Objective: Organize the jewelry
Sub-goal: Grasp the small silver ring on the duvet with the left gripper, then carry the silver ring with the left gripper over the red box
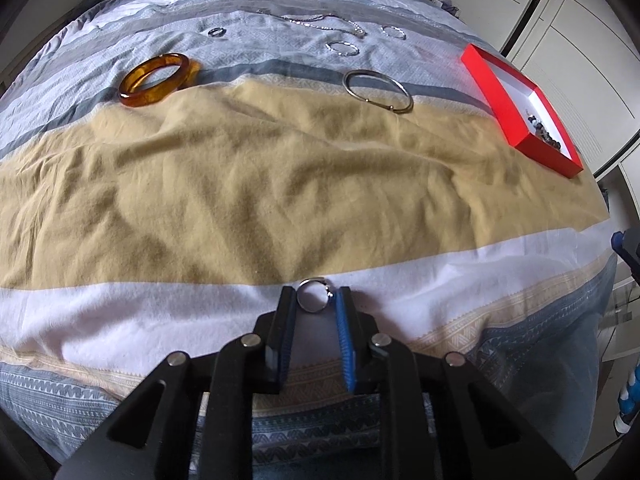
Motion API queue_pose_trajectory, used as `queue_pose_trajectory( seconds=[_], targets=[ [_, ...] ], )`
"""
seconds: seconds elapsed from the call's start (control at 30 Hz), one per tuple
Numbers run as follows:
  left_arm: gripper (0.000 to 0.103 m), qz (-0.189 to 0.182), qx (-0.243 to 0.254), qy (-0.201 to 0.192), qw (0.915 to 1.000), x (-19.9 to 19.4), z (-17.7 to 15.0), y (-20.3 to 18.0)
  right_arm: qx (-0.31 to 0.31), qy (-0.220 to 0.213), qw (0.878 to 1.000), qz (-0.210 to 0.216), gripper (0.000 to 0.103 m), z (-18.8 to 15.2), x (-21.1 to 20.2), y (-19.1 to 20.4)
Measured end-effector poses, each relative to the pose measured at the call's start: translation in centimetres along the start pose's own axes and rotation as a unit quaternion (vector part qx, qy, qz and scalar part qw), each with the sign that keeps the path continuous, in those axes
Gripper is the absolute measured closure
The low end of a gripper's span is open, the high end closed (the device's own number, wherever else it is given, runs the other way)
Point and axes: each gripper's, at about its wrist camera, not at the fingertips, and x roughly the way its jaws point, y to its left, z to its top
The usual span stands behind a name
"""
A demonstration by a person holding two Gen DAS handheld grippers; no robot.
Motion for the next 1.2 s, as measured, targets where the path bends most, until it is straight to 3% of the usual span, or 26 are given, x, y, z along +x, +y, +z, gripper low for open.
queue_pose_trajectory(
  seconds=[0.3, 0.47, 0.7, 0.97, 1.2],
  targets=[
    [0.085, 0.024, 0.033, -0.031, 0.9987, -1.4, 0.5, -1.6, 0.011, -0.010, 1.000, 0.006, 0.072, -0.1, -0.7, -1.1],
    [0.085, 0.000, 0.069, -0.060, 0.9958, -3.2, 3.3, -5.4, 0.019, -0.020, 1.000, 0.009, 0.072, 0.0, -1.4, -1.9],
    [0.085, -0.062, 0.133, -0.086, 0.9854, -3.2, 8.9, -15.0, 0.033, -0.044, 0.998, -0.006, 0.072, 0.6, -3.2, -4.1],
    [0.085, -0.105, 0.172, -0.067, 0.9773, 1.9, 14.6, -24.7, 0.058, -0.059, 0.994, -0.065, 0.072, 1.1, -5.8, -9.3],
    [0.085, -0.084, 0.191, -0.052, 0.9768, 7.6, 17.1, -29.5, 0.092, -0.063, 0.988, -0.107, 0.072, 0.9, -7.3, -13.8]
  ],
)
